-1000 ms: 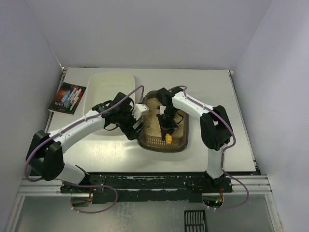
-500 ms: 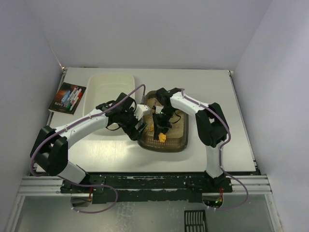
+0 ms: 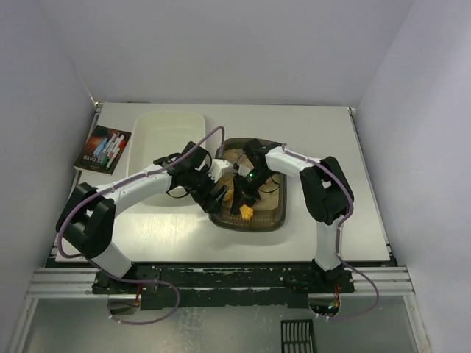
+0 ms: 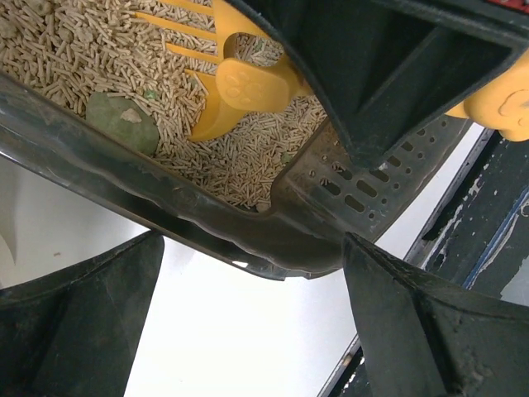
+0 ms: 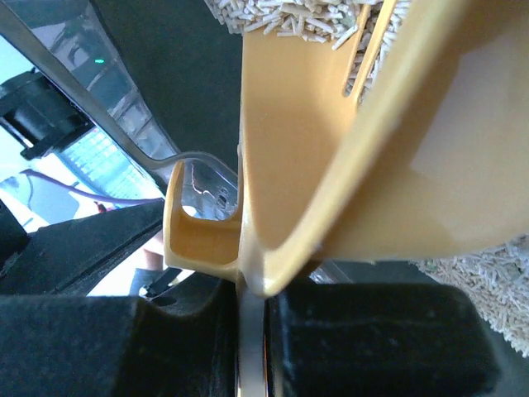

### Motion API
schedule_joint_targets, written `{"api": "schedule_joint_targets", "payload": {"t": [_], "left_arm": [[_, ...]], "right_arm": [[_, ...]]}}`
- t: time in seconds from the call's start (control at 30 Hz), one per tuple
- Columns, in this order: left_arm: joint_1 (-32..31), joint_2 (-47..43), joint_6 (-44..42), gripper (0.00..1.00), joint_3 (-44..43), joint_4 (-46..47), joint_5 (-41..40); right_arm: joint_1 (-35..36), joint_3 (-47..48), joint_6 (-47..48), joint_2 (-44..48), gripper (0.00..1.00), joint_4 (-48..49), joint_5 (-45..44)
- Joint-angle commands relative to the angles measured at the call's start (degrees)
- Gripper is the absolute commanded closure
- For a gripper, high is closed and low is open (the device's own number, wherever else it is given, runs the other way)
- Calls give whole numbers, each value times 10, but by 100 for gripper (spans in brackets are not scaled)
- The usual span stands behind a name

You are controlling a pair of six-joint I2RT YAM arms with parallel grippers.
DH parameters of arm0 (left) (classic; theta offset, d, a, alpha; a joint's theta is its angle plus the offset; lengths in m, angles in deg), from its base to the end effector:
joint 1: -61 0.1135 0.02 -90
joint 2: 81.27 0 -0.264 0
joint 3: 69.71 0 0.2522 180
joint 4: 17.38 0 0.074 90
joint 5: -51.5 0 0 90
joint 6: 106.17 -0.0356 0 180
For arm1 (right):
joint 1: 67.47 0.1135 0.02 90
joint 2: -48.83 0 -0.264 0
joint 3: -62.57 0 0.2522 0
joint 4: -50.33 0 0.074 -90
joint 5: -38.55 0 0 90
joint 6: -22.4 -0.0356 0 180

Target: Clean the litter box

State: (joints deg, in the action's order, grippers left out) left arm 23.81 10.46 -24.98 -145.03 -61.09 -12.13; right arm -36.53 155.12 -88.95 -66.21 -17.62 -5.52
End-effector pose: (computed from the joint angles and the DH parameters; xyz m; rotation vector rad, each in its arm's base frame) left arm 0.2475 -0.2076 0.2143 1.1856 2.3700 -0.7737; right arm 0.2991 0.2091 0.1575 0.2138 -2.6000 -0.9880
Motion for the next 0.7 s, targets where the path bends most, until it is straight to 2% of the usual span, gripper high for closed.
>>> {"api": "schedule_joint_targets", "payload": {"t": [0.0, 0.17, 0.47, 0.67], "left_arm": [[-5, 23, 4, 1, -11, 40, 42], [-5, 33, 12, 0, -27, 34, 56], [-5, 44, 22, 0, -49, 20, 83], [-5, 47, 23, 1, -45, 18, 88]], "right_arm": [[29, -75, 26, -56, 100, 140, 12], [28, -124, -6, -44, 100, 259, 41], [27, -185, -101, -10, 100, 453, 27], [26, -232, -134, -10, 100, 544, 27]]}}
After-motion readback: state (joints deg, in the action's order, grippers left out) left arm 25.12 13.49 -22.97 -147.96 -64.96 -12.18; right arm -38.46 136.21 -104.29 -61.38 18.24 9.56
